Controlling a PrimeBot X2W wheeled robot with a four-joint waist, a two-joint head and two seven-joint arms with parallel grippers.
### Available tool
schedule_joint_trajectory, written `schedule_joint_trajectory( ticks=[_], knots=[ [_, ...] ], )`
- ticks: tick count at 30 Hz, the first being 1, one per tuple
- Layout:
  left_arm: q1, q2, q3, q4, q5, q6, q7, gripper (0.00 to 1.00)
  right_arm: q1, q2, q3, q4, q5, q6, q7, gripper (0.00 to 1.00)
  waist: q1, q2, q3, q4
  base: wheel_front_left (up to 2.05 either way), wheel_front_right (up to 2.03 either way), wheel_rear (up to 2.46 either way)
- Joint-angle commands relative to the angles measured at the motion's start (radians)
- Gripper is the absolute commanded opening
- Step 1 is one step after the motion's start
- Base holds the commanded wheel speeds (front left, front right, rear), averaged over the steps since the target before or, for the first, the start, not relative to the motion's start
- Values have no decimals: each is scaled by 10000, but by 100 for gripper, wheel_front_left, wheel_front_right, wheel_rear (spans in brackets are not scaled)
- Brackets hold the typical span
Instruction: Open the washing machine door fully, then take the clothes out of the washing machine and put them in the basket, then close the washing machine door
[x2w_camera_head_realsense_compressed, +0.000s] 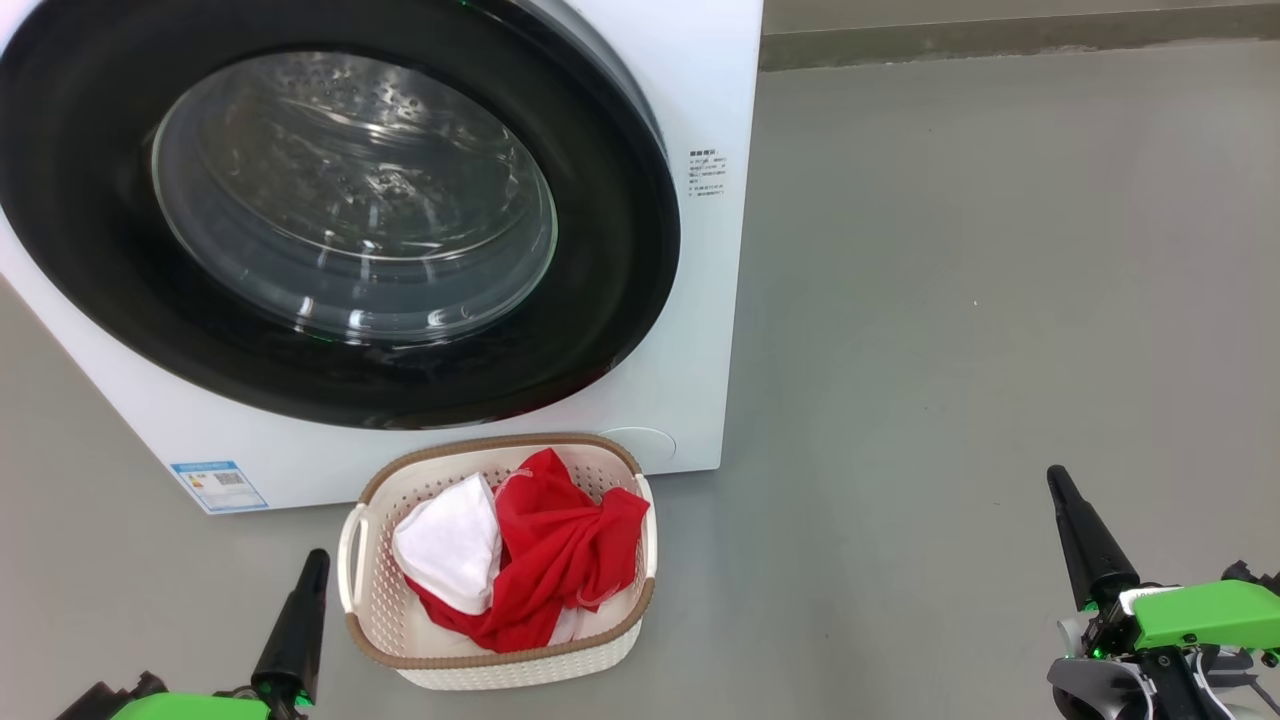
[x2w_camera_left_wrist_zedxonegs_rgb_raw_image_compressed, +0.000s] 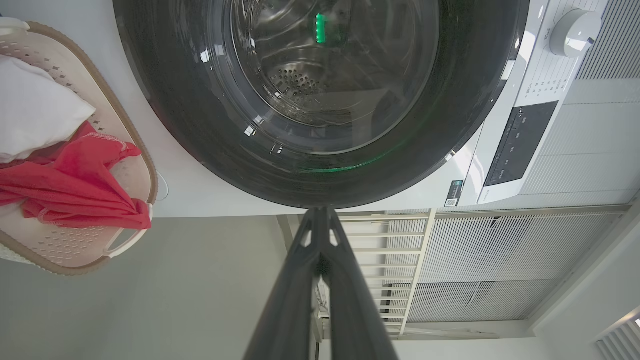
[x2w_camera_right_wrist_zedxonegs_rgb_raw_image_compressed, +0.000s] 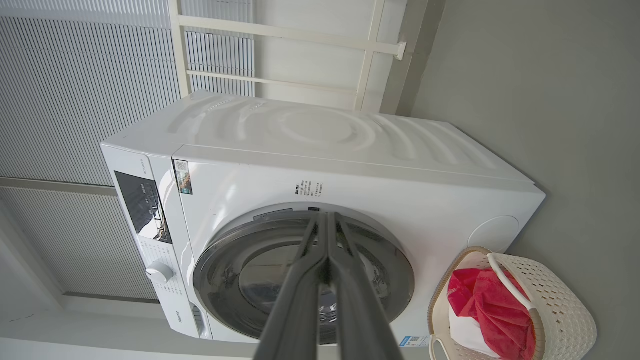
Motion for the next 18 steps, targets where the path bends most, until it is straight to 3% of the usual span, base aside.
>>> schedule_joint_trajectory(
  ticks=[1, 18],
  knots=[
    [-396, 85, 352, -207, -51, -69, 37, 0, -412, -168, 147, -288, 41, -6, 70, 0, 0, -1, 0, 0, 0, 0, 0],
    [-396, 83, 355, -208, -50, -69, 39, 0, -412, -168, 147, -288, 41, -6, 70, 0, 0, -1, 0, 0, 0, 0, 0]
  ],
)
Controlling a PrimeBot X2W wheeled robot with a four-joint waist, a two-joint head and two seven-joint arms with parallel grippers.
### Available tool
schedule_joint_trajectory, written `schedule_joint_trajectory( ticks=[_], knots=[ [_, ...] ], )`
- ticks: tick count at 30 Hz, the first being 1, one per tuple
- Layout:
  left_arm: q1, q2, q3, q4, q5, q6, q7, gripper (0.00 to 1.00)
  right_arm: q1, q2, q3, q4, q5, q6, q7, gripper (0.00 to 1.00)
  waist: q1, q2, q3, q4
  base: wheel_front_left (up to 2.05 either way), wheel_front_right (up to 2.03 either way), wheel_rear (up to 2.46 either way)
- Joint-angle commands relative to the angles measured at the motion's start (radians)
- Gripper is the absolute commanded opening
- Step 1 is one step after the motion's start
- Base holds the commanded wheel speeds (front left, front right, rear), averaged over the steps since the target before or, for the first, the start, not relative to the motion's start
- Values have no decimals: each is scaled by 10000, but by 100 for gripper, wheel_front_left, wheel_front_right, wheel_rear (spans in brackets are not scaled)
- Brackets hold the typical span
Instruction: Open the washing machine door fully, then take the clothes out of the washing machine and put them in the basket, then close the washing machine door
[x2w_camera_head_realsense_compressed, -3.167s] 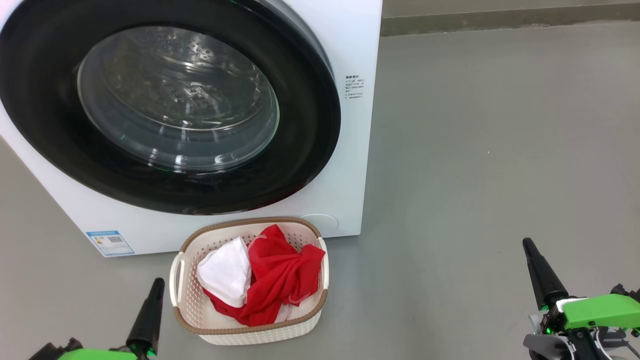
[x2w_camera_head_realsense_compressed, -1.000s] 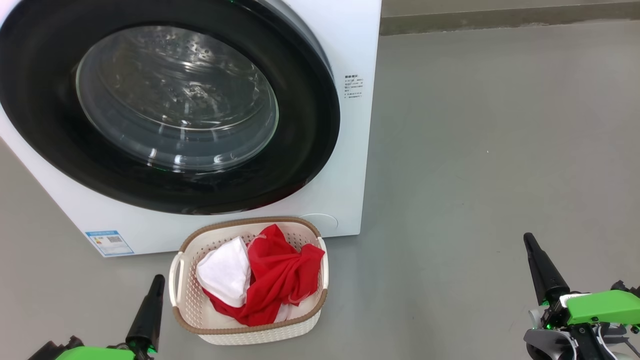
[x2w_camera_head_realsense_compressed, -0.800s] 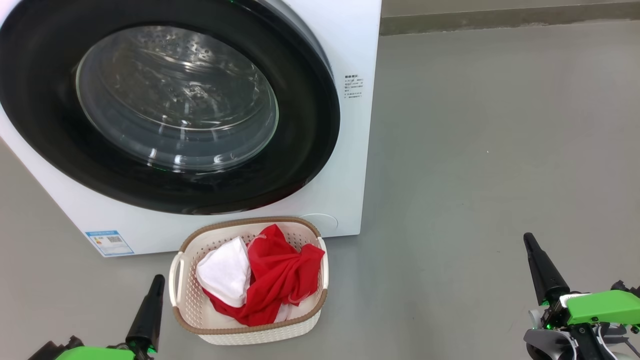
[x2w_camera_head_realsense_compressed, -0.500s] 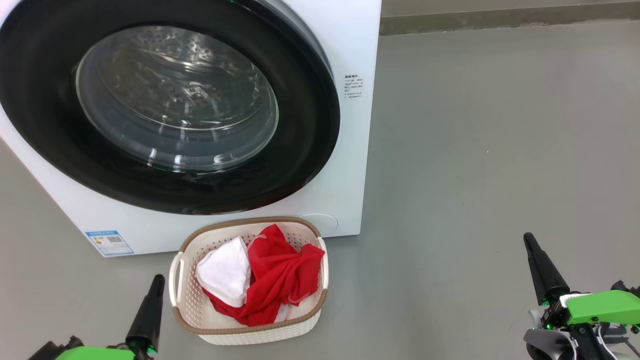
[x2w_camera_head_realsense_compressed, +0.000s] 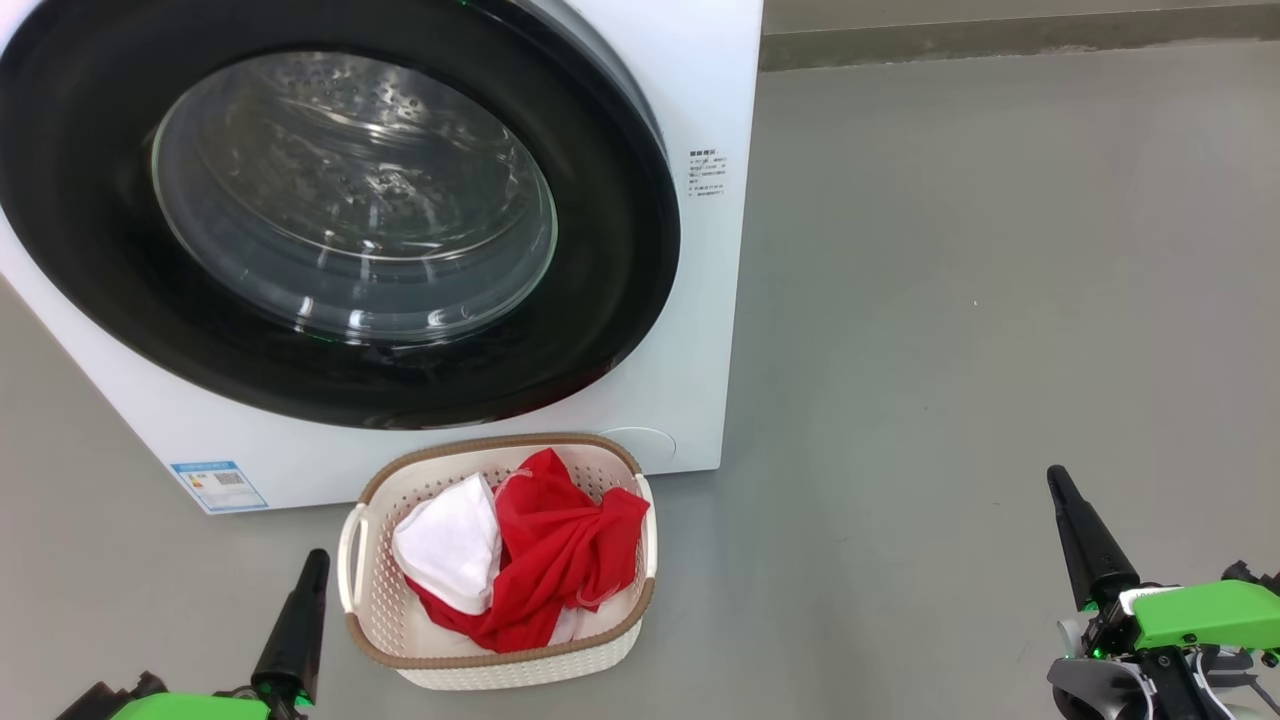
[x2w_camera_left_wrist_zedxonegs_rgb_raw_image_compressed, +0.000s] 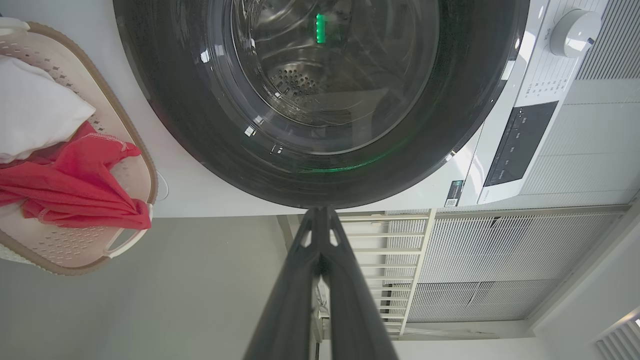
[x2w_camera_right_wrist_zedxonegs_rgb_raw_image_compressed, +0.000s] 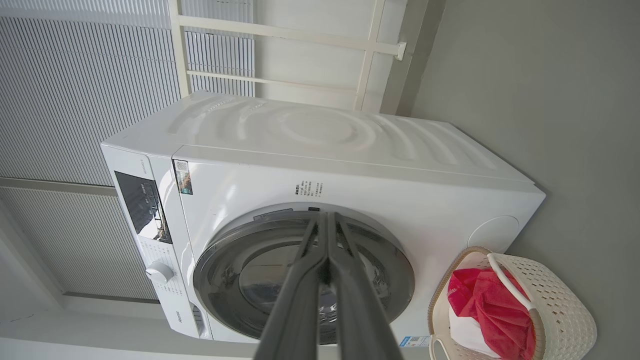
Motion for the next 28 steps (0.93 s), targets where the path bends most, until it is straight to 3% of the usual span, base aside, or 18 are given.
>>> schedule_joint_trajectory(
  ticks=[1, 28],
  knots=[
    [-396, 85, 353, -208, -49, -69, 39, 0, -412, -168, 147, -288, 41, -6, 70, 0, 0, -1, 0, 0, 0, 0, 0],
    [-396, 84, 355, -208, -48, -69, 41, 0, -412, -168, 148, -288, 41, -6, 69, 0, 0, -1, 0, 0, 0, 0, 0]
  ],
)
